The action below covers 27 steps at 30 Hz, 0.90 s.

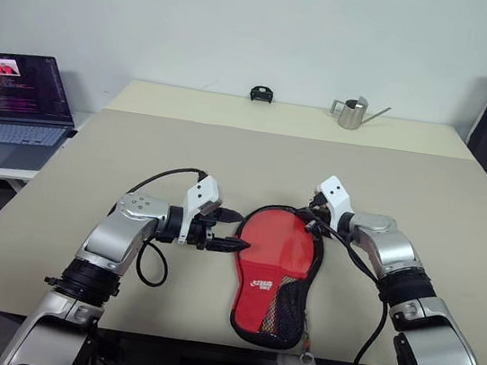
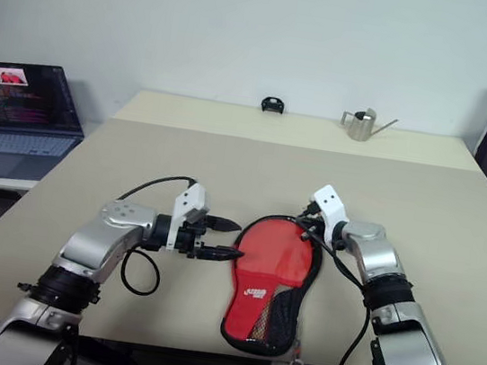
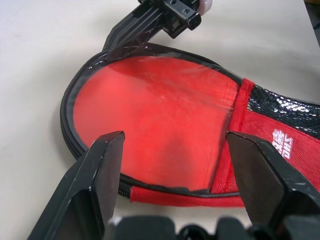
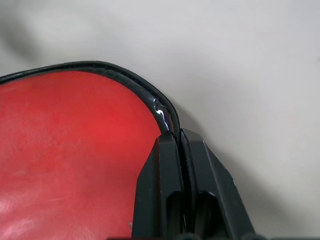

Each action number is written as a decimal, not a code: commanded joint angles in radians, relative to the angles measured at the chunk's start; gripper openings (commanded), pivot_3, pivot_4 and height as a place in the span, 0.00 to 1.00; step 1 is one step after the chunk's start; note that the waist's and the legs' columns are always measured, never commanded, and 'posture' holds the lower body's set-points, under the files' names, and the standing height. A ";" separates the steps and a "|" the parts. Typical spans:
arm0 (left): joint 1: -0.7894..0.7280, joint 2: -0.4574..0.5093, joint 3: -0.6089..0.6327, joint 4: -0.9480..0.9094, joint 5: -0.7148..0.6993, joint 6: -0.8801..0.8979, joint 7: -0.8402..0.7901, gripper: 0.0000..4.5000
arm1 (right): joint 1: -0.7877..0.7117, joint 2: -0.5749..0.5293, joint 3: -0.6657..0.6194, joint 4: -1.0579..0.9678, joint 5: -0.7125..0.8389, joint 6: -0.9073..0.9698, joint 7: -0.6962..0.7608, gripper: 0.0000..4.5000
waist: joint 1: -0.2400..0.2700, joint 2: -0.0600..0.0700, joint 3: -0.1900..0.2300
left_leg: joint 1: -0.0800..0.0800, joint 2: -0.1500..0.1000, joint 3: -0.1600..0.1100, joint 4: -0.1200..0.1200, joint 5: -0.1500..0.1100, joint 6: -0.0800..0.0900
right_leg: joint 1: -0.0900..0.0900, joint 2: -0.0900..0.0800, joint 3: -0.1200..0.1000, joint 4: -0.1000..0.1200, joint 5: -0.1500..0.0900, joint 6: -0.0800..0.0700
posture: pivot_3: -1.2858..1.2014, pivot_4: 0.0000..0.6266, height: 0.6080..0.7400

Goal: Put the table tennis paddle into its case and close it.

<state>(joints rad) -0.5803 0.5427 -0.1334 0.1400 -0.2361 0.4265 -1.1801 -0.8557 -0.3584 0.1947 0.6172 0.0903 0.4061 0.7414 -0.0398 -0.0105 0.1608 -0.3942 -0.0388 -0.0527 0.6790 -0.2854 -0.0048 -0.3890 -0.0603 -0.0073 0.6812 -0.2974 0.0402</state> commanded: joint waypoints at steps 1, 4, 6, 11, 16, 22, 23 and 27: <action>-0.007 -0.001 -0.001 -0.032 -0.015 -0.016 0.003 0.78 | -0.039 -0.001 -0.031 0.004 -0.012 -0.025 -0.013 0.00 | 0.000 0.000 0.000 | 0.000 0.000 0.000 0.000 0.000 0.000 | 0.000 0.000 0.000 0.000 0.000 0.000 | 0.52 0.24 1.00; -0.009 -0.002 -0.004 -0.027 -0.015 -0.018 0.004 0.78 | -0.035 0.001 -0.016 0.008 -0.019 -0.024 0.004 0.00 | 0.000 0.000 0.000 | 0.000 0.000 0.000 0.000 0.000 0.000 | 0.000 0.000 0.000 0.000 0.000 0.000 | 0.52 0.24 1.00; -0.009 -0.005 -0.006 -0.026 -0.016 -0.019 0.005 0.78 | -0.032 0.007 0.002 0.013 -0.040 -0.028 0.004 0.00 | 0.000 0.000 0.000 | 0.000 0.000 0.000 0.000 0.000 0.000 | 0.000 0.000 0.000 0.000 0.000 0.000 | 0.52 0.24 1.00; -0.007 -0.011 -0.015 -0.027 -0.015 -0.023 0.008 0.78 | -0.031 0.025 0.017 0.030 -0.063 -0.018 0.020 0.00 | -0.001 0.000 0.000 | 0.000 0.000 0.000 0.000 0.000 0.000 | 0.000 0.000 0.000 0.000 0.000 0.000 | 0.52 0.24 1.00; -0.006 -0.018 -0.021 -0.028 -0.013 -0.026 0.010 0.78 | -0.047 0.046 0.000 0.059 -0.081 -0.023 -0.009 0.21 | -0.003 0.000 0.000 | 0.001 0.001 0.000 0.000 0.000 0.000 | 0.000 0.001 0.000 0.000 0.000 0.000 | 0.52 0.24 1.00; -0.003 -0.023 -0.027 -0.027 -0.012 -0.030 0.010 0.78 | -0.063 0.065 -0.028 0.089 -0.080 -0.039 -0.037 0.60 | -0.005 0.000 0.000 | 0.001 0.001 0.000 0.000 0.000 0.000 | 0.000 0.001 0.001 0.000 0.000 0.000 | 0.52 0.24 1.00; -0.002 -0.025 -0.028 -0.028 -0.012 -0.030 0.010 0.78 | -0.065 0.069 -0.038 0.090 -0.075 -0.038 -0.043 0.60 | -0.005 0.000 0.000 | 0.001 0.001 0.000 0.000 0.000 0.000 | 0.000 0.001 0.001 0.000 0.000 0.000 | 0.52 0.24 1.00; -0.002 -0.032 -0.026 -0.026 -0.019 -0.028 0.014 0.78 | -0.077 0.078 -0.102 0.081 -0.037 -0.040 -0.086 0.60 | -0.002 0.000 0.000 | 0.001 0.001 0.000 0.000 0.000 0.000 | 0.000 0.001 0.000 0.000 0.000 0.000 | 0.52 0.24 1.00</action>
<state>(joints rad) -0.5791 0.5133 -0.1618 0.1401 -0.2361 0.4092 -1.1680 -0.9054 -0.2765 0.1335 0.7181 0.0293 0.3748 0.6710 -0.0417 -0.0103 0.1609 -0.3939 -0.0379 -0.0526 0.6785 -0.2851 -0.0053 -0.3891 -0.0592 -0.0069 0.6813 -0.2974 0.0401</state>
